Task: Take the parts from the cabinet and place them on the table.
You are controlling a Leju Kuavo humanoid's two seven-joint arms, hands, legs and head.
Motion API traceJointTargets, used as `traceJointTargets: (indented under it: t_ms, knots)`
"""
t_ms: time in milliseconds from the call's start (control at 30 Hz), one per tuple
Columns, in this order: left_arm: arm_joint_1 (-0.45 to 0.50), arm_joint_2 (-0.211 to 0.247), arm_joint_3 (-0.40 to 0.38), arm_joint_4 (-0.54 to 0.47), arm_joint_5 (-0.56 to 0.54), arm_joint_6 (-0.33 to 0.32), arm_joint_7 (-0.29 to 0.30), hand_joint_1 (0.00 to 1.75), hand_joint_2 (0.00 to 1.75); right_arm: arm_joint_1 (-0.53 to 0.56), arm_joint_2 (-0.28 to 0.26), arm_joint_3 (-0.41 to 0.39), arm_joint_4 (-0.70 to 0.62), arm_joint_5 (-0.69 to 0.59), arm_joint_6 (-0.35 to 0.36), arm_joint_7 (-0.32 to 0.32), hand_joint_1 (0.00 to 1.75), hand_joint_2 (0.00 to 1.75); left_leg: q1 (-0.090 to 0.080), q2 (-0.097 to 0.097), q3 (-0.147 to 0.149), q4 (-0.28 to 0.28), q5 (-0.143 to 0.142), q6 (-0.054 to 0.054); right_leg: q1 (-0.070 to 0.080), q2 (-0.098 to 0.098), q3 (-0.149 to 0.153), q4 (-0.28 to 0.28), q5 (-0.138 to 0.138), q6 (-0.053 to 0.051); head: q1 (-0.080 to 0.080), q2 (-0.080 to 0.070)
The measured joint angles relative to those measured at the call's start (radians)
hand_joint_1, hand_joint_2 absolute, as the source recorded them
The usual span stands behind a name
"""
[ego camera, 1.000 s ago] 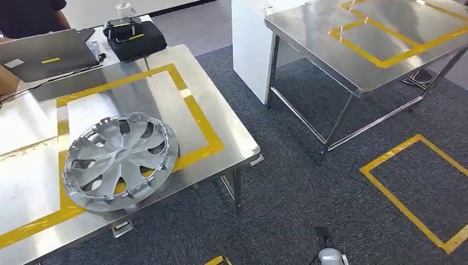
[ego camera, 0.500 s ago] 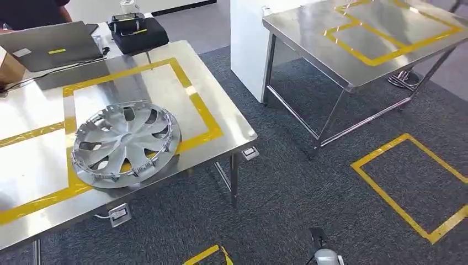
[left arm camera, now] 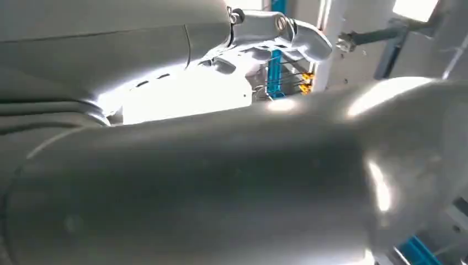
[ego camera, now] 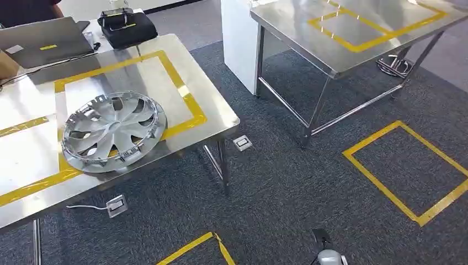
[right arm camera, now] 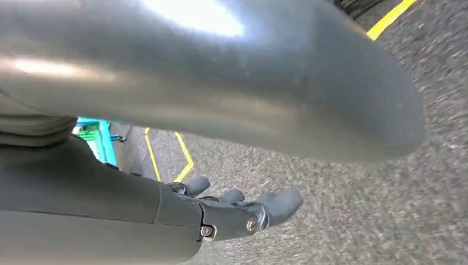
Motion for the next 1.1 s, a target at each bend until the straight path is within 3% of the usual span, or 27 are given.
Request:
traceJointTargets:
  t_ms: [67,100,133,200,233,267,300,333,400,433,467,500,567,600,633,667,733,767,800,900,933,967,1000,1067,1100]
  knots:
    - [0.011,0.009,-0.002,0.000,-0.021,0.000,0.000,0.00,0.00,0.000,-0.001,0.000,0.000,0.001,0.000,0.000,0.00,0.00,0.002,0.000,-0.033,0.151,-0.111,-0.009,0.001,-0.002,-0.031,0.001,0.023,-0.002,-0.002,0.000]
    - [0.020,0.008,-0.002,0.000,-0.038,0.000,0.000,0.00,0.00,0.000,-0.002,0.000,0.000,0.001,0.000,0.000,0.00,0.00,0.002,0.000,-0.041,0.217,-0.131,-0.010,0.002,-0.003,-0.047,0.001,0.036,-0.002,-0.001,0.000]
    - [0.027,0.006,-0.002,0.000,-0.061,0.000,0.000,0.00,0.00,-0.001,-0.002,0.000,0.000,0.000,0.000,0.000,0.00,0.00,0.002,0.000,-0.033,0.247,-0.115,-0.011,0.002,-0.004,-0.062,0.002,0.048,-0.001,-0.001,0.000]
    - [0.025,-0.005,-0.002,0.002,-0.100,0.000,0.006,0.00,0.00,-0.002,-0.002,0.000,0.000,-0.003,-0.001,0.000,0.00,0.00,0.002,0.000,0.031,0.191,-0.041,-0.007,0.002,-0.005,-0.091,0.004,0.070,0.003,-0.001,0.000]
    - [0.019,-0.012,-0.002,0.003,-0.119,0.000,0.006,0.00,0.00,-0.003,-0.002,0.000,0.000,-0.005,-0.001,0.000,0.00,0.00,0.002,0.000,0.092,0.114,-0.016,-0.003,0.001,-0.005,-0.104,0.006,0.080,0.006,-0.001,0.000]
    - [0.010,-0.019,-0.002,0.004,-0.130,0.000,0.006,0.00,0.00,-0.005,-0.002,0.000,0.000,-0.008,0.000,0.000,0.00,0.00,0.002,-0.003,0.166,0.012,-0.037,0.004,0.001,-0.004,-0.110,0.009,0.090,0.011,-0.001,0.000]
    - [0.001,-0.028,-0.002,0.006,-0.138,0.000,0.005,0.00,0.00,-0.006,-0.002,0.000,0.000,-0.010,0.000,0.000,0.00,0.00,-0.005,-0.005,0.221,-0.070,-0.076,0.007,0.005,-0.001,-0.116,0.010,0.099,0.017,-0.001,0.000]
    - [-0.003,-0.033,-0.002,0.010,-0.145,0.000,0.004,0.00,0.00,-0.005,-0.002,0.000,0.000,-0.011,0.000,0.000,0.00,0.00,-0.007,-0.006,0.220,-0.075,-0.080,0.017,0.005,-0.002,-0.114,0.004,0.110,0.025,0.002,0.000]
    - [-0.017,-0.046,-0.002,0.024,-0.157,0.000,0.003,0.00,0.00,-0.004,-0.002,-0.001,0.000,-0.012,0.001,0.000,0.00,0.00,-0.012,-0.006,0.203,-0.073,-0.069,0.030,0.001,-0.001,-0.114,-0.003,0.130,0.038,-0.001,0.000]
    - [-0.022,-0.054,-0.002,0.031,-0.163,0.000,0.003,0.00,0.00,-0.001,-0.002,-0.001,0.000,-0.013,0.001,0.000,0.00,0.00,-0.005,-0.005,0.196,-0.078,-0.055,0.042,0.005,0.000,-0.120,-0.006,0.137,0.046,-0.003,0.000]
    - [-0.029,-0.063,-0.002,0.038,-0.163,0.000,0.002,0.00,0.00,0.000,-0.001,-0.001,0.000,-0.014,0.001,0.000,0.00,0.00,-0.002,0.001,0.184,-0.079,-0.041,0.053,-0.001,0.002,-0.132,0.011,0.104,0.050,-0.005,0.000]
    - [-0.036,-0.069,-0.002,0.043,-0.163,0.000,0.002,0.00,0.00,0.000,-0.001,-0.001,0.000,-0.014,0.002,0.000,0.00,0.00,-0.002,0.001,0.171,-0.079,-0.028,0.063,-0.001,0.001,-0.150,0.057,0.037,0.053,-0.002,0.000]
    - [-0.050,-0.072,-0.002,0.063,-0.161,0.000,0.002,0.00,0.00,-0.002,-0.002,-0.001,0.000,-0.015,0.001,0.000,0.00,0.00,-0.003,0.001,0.140,-0.077,-0.002,0.065,-0.001,0.001,-0.187,0.199,-0.077,0.061,0.000,0.000]
    - [-0.055,-0.072,-0.002,0.077,-0.161,0.000,0.002,0.00,0.00,-0.002,-0.005,-0.001,0.000,-0.016,0.001,0.000,0.00,0.00,-0.004,0.001,0.123,-0.075,0.011,0.065,-0.001,0.001,-0.199,0.272,-0.100,0.063,0.000,0.000]
    - [-0.058,-0.072,-0.002,0.087,-0.161,0.000,0.002,0.00,0.00,-0.002,-0.005,-0.001,0.000,-0.017,0.002,0.000,0.00,0.00,-0.004,0.001,0.107,-0.073,0.023,0.064,-0.001,0.001,-0.198,0.315,-0.088,0.065,0.000,0.000]
    - [-0.062,-0.072,-0.002,0.101,-0.163,0.000,0.002,0.00,0.00,-0.002,-0.005,-0.002,0.000,-0.016,0.002,0.000,0.00,0.00,-0.004,0.001,0.089,-0.070,0.034,0.061,-0.001,0.001,-0.179,0.314,-0.051,0.065,0.000,0.000]
    - [-0.072,-0.072,-0.002,0.119,-0.175,0.000,0.002,0.00,0.00,-0.003,-0.007,-0.002,0.000,-0.015,0.002,0.000,0.00,0.00,-0.004,0.001,0.058,-0.061,0.051,0.056,-0.001,0.001,-0.087,0.209,0.009,0.059,0.000,0.000]
    - [-0.077,-0.072,-0.002,0.124,-0.180,0.000,0.002,0.00,0.00,-0.005,-0.008,-0.003,0.000,-0.014,0.002,0.000,0.00,0.00,-0.004,0.001,0.047,-0.055,0.059,0.052,0.000,0.001,-0.021,0.124,0.003,0.054,0.001,0.000]
    - [-0.083,-0.072,-0.001,0.128,-0.188,0.000,0.003,0.00,0.00,-0.010,-0.009,-0.003,0.000,-0.013,0.003,0.000,0.00,0.00,-0.007,0.001,0.037,-0.051,0.064,0.045,0.005,0.001,0.040,0.033,-0.045,0.046,0.008,0.000]
    - [-0.097,-0.073,0.014,0.150,-0.206,0.000,0.002,0.00,0.00,-0.010,-0.010,-0.003,0.000,-0.014,0.005,0.000,0.00,0.00,-0.004,0.005,0.037,-0.062,0.093,0.026,0.014,0.003,0.035,0.008,-0.036,0.025,0.010,0.000]
    - [-0.097,-0.072,0.022,0.158,-0.213,0.000,0.003,0.00,0.00,-0.009,-0.010,-0.005,0.000,-0.014,0.005,0.000,0.00,0.00,-0.008,0.004,0.035,-0.066,0.102,0.019,0.007,0.003,0.028,0.001,-0.023,0.018,0.010,0.000]
    - [-0.098,-0.072,0.028,0.169,-0.215,0.000,0.003,0.00,0.00,-0.009,-0.008,-0.007,0.000,-0.014,0.005,0.000,0.00,0.00,-0.003,0.001,0.027,-0.059,0.088,0.016,0.002,-0.005,0.022,-0.004,-0.009,0.012,0.011,0.000]
    - [-0.104,-0.069,0.034,0.180,-0.209,0.000,0.002,0.00,0.00,-0.011,-0.008,-0.011,0.000,-0.016,0.005,0.000,0.00,0.00,-0.004,-0.001,0.010,-0.027,0.035,0.012,0.002,-0.004,0.008,-0.005,0.003,0.002,0.008,0.000]
    - [-0.115,-0.066,0.043,0.208,-0.191,0.000,0.003,0.00,0.00,-0.010,-0.008,-0.015,0.000,-0.016,0.006,0.000,0.00,0.00,0.000,-0.002,-0.030,0.117,-0.081,0.001,0.003,-0.006,-0.022,-0.005,0.026,-0.002,0.006,0.000]
    - [-0.115,-0.065,0.046,0.219,-0.190,0.000,0.004,0.00,0.00,-0.011,-0.008,-0.015,0.000,-0.016,0.007,0.000,0.00,0.00,0.000,-0.002,-0.045,0.194,-0.116,-0.002,0.003,-0.007,-0.037,-0.004,0.038,-0.002,0.005,0.000]
